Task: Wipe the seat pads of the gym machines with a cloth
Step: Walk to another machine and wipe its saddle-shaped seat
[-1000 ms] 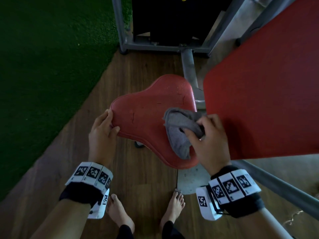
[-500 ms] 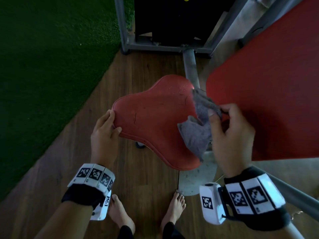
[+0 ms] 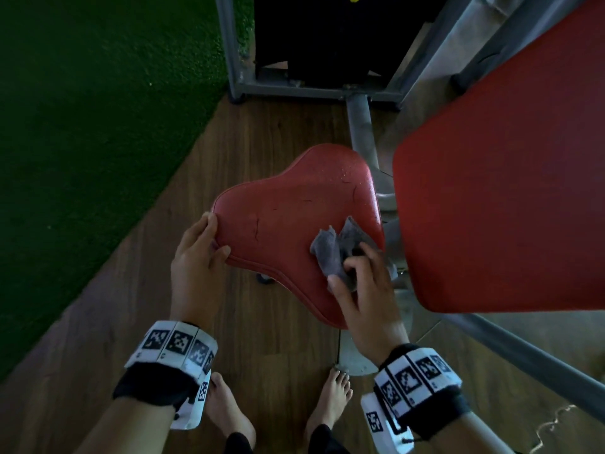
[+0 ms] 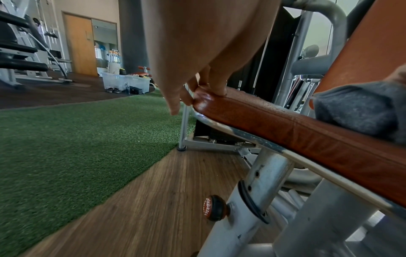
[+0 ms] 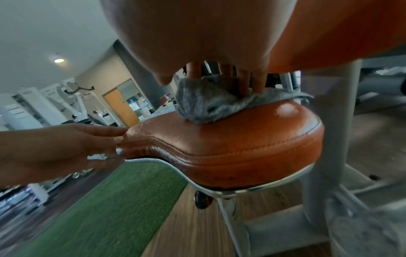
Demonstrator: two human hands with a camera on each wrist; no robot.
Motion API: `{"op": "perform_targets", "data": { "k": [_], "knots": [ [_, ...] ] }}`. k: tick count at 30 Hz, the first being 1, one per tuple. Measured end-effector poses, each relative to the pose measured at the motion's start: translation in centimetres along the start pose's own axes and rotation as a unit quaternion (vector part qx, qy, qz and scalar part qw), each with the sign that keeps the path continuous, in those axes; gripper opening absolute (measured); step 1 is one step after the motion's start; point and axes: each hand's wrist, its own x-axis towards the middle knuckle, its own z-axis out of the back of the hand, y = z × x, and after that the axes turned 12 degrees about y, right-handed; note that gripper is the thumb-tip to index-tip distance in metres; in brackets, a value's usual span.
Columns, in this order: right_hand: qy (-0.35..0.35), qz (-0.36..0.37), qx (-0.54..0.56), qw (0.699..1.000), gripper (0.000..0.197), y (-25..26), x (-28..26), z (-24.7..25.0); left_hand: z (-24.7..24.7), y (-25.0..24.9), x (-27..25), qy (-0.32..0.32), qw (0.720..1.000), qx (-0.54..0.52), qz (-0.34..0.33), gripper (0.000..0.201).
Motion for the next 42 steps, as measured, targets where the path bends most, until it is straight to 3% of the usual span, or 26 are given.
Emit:
{"op": "perform_targets", "data": {
  "k": [2, 5, 10, 18, 23, 26, 32, 35, 39, 42],
  "knots": [
    [-0.055, -0.015, 0.040, 0.998, 0.038, 0.3, 0.9, -0.4, 0.0, 0.2, 0.1, 0.002, 1.000, 0.004, -0.004, 0.058],
    [-0.109, -0.065, 0.111, 0.986, 0.055, 0.8, 3.1, -0.5, 0.0, 0.4, 0.2, 0.003, 1.000, 0.002, -0.006, 0.058],
    [0.060, -0.177, -0.088, 0.979, 0.077, 1.2, 6.2, -1.3, 0.0, 0.6, 0.2, 0.004, 1.000, 0.013, -0.010, 0.059],
    [0.109, -0.013, -0.169, 0.979, 0.074, 2.0, 7.4, -2.4, -0.2, 0.7, 0.0, 0.000, 1.000, 0.003, -0.012, 0.059],
    [0.142, 0.115, -0.266, 0.946, 0.070, 2.9, 5.6, -4.1, 0.3, 0.5, 0.0, 0.013, 1.000, 0.018, -0.016, 0.059],
    [0.156, 0.136, -0.281, 0.937, 0.071, 0.7, 4.6, -3.6, 0.6, 0.4, 0.1, 0.024, 0.999, 0.026, -0.023, 0.059],
    [0.076, -0.004, -0.206, 0.976, 0.069, -3.6, 4.4, -1.5, 0.7, 0.2, 0.0, 0.024, 0.999, 0.042, -0.017, 0.059],
    [0.010, -0.080, -0.095, 0.992, 0.074, -4.9, 4.1, -1.5, 0.7, 0.2, 0.1, 0.024, 0.998, 0.051, -0.019, 0.059],
    [-0.054, -0.164, 0.075, 0.982, 0.077, -5.5, 2.1, -2.3, 0.6, 0.2, 0.0, 0.017, 0.999, 0.039, -0.024, 0.058],
    [-0.034, -0.207, 0.116, 0.971, 0.072, -5.6, 0.2, -2.7, 0.5, 0.1, 0.0, 0.016, 0.999, 0.048, -0.015, 0.057]
  ]
}}
